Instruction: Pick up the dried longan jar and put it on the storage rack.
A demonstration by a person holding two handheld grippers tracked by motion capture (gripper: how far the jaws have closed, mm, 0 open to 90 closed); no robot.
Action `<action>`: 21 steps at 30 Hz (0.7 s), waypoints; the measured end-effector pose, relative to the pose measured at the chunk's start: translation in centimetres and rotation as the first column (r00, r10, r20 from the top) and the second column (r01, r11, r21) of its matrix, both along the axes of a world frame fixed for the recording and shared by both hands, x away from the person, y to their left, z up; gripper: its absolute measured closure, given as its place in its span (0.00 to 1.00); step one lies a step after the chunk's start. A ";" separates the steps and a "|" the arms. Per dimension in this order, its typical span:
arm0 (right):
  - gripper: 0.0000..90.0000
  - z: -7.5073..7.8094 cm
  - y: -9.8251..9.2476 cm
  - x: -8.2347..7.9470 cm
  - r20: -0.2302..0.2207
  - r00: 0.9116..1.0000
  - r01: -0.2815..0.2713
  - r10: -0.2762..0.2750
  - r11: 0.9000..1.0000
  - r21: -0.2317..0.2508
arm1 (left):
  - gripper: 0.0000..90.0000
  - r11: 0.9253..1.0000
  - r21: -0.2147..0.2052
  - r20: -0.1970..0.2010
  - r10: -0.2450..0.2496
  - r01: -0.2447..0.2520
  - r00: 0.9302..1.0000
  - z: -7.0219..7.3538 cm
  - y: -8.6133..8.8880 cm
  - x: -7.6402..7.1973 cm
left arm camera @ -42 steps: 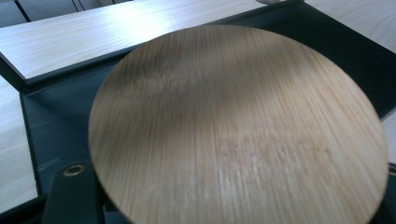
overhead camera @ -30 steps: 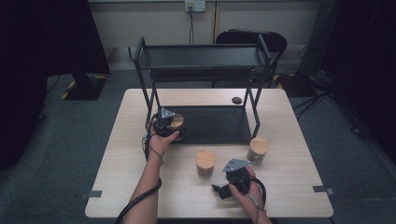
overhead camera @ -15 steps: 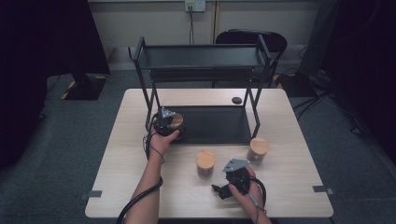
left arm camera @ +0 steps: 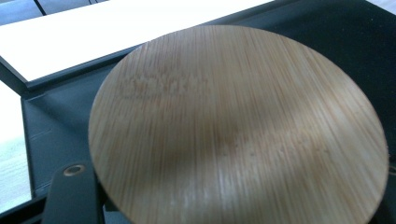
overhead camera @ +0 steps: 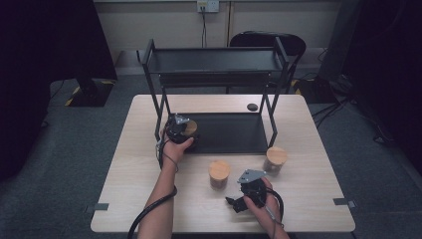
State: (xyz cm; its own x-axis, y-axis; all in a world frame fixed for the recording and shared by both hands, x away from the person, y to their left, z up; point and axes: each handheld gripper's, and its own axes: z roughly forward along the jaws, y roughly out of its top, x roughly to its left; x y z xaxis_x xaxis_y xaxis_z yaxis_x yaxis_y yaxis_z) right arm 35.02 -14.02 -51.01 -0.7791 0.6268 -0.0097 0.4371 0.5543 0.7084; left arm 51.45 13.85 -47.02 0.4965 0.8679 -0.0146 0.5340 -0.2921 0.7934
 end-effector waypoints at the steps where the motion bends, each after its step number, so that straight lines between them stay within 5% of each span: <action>1: 0.00 0.0 0.0 0.0 0.000 1.000 0.000 0.000 1.000 0.000 | 0.29 1.000 -0.003 -0.002 0.002 -0.002 1.000 -0.1 0.0 0.1; 21: 0.00 0.0 0.0 0.0 0.000 1.000 0.001 -0.001 1.000 0.000 | 0.29 0.999 -0.009 0.010 0.037 -0.037 0.999 -0.5 -0.4 1.3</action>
